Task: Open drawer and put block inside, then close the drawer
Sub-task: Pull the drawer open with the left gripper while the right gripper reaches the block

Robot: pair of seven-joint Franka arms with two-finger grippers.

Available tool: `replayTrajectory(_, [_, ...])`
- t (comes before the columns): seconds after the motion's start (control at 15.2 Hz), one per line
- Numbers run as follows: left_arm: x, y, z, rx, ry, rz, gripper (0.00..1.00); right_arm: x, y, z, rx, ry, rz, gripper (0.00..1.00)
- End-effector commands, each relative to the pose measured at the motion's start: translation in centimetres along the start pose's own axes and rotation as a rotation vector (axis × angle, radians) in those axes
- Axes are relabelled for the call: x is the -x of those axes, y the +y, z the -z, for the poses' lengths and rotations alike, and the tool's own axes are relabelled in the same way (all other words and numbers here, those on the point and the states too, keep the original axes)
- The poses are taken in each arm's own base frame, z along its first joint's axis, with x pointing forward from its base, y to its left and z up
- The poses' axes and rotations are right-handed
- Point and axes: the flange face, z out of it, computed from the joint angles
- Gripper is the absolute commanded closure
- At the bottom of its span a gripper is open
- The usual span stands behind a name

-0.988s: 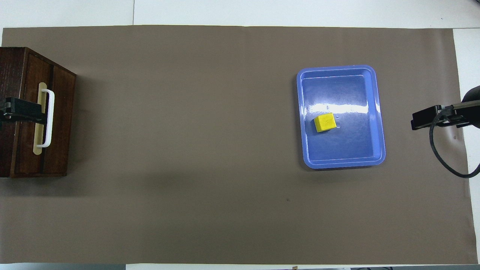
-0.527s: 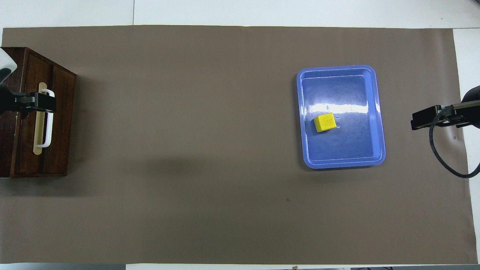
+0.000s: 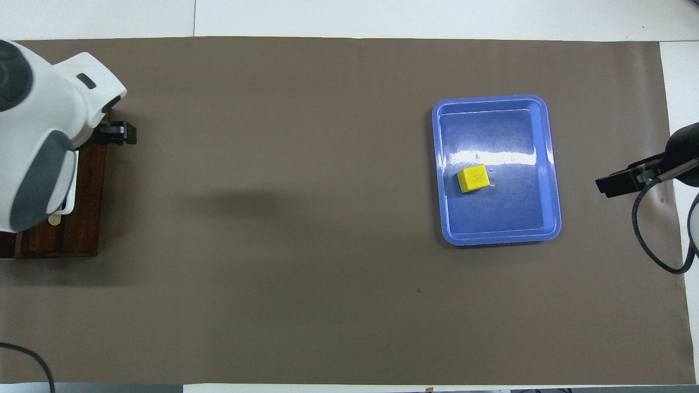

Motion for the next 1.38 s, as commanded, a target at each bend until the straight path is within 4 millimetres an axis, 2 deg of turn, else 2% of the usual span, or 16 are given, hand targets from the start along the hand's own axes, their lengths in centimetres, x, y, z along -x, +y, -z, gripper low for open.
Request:
replayTrajectory(0.0, [-0.2, -0.2, -3.8, -0.026, 0.054, -0.006, 0.0, 2.8, -0.7, -2.6, -0.052, 0.064, 0.157, 0.0])
replayTrajectory(0.07, [0.1, -1.9, -5.7, -0.04, 0.074, -0.021, 0.0, 2.8, -0.7, -3.2, -0.063, 0.08, 0.222, 0.0])
replayTrajectory(0.2, [0.9, -3.0, -8.2, -0.028, 0.103, -0.071, 0.0, 2.5, -0.5, -5.1, -0.108, 0.12, 0.382, 0.0])
replayTrajectory(0.33, [1.0, -4.0, -9.0, -0.029, 0.099, -0.062, 0.0, 2.2, 0.7, -8.9, -0.211, 0.199, 0.556, 0.0])
replayTrajectory(0.46, [1.5, -3.7, -9.8, -0.026, 0.083, -0.063, 0.0, 1.2, 1.5, -12.5, -0.257, 0.292, 0.773, 0.0])
replayTrajectory(0.72, [2.9, -3.8, -12.2, -0.007, 0.079, -0.064, 0.0, -0.1, 1.7, -16.8, -0.304, 0.394, 1.004, 0.0])
replayTrajectory(0.79, [3.1, -4.4, -12.9, -0.007, 0.069, -0.053, 0.0, -0.4, 1.7, -17.5, -0.3, 0.423, 1.054, 0.0])
replayTrajectory(0.92, [3.2, -4.4, -13.6, -0.007, 0.057, -0.055, 0.0, -0.8, 1.4, -18.4, -0.312, 0.455, 1.109, 0.0])
replayTrajectory(0.99, [3.2, -4.4, -13.8, -0.007, 0.055, -0.058, 0.0, -1.1, 1.6, -20.1, -0.348, 0.495, 1.135, 0.0])
replayTrajectory(1.12, [3.2, -4.9, -14.1, -0.007, 0.053, -0.049, 0.0, -2.3, 1.8, -24.8, -0.445, 0.594, 1.193, 0.0])
replayTrajectory(1.32, [2.7, -3.6, -13.7, 0.008, 0.082, -0.043, 0.0, -4.2, 1.9, -26.1, -0.465, 0.618, 1.267, 0.0])
